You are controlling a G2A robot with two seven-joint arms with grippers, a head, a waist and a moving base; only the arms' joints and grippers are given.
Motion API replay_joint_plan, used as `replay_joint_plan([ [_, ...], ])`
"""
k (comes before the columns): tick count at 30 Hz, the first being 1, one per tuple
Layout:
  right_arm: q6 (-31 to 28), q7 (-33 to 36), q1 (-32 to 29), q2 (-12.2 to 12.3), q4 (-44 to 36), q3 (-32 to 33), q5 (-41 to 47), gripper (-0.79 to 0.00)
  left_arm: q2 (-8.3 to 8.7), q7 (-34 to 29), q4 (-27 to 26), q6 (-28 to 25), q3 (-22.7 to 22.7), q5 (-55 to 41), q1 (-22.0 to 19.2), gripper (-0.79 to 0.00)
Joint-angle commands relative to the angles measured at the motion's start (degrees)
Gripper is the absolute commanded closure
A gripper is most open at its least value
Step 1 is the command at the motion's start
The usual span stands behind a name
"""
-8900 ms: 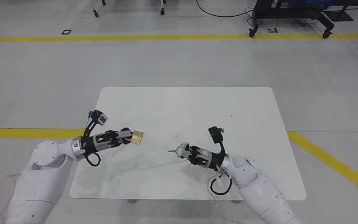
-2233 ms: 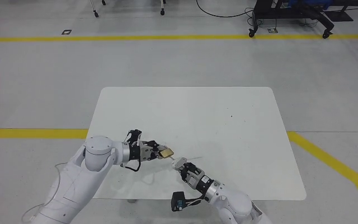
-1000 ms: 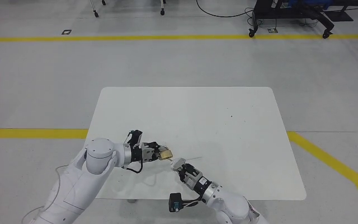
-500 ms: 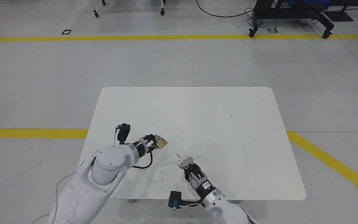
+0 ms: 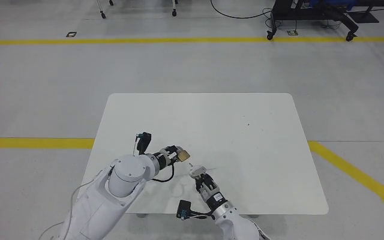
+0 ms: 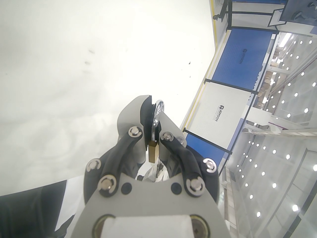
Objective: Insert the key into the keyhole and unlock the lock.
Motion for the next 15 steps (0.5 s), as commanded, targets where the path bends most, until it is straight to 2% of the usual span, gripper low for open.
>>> replay_joint_plan([
  [1, -0.2, 0.5, 0.4, -0.2, 0.4, -0.3, 0.0, 0.000, -0.08, -0.5, 0.2, -0.1, 0.0, 0.0, -0.1, 0.000],
  [15, -1.1, 2.1, 1.9, -1.1, 1.5, -1.0, 0.0, 0.000, -0.56, -1.9, 0.5, 0.3, 0.3, 1.2, -0.3, 0.000],
])
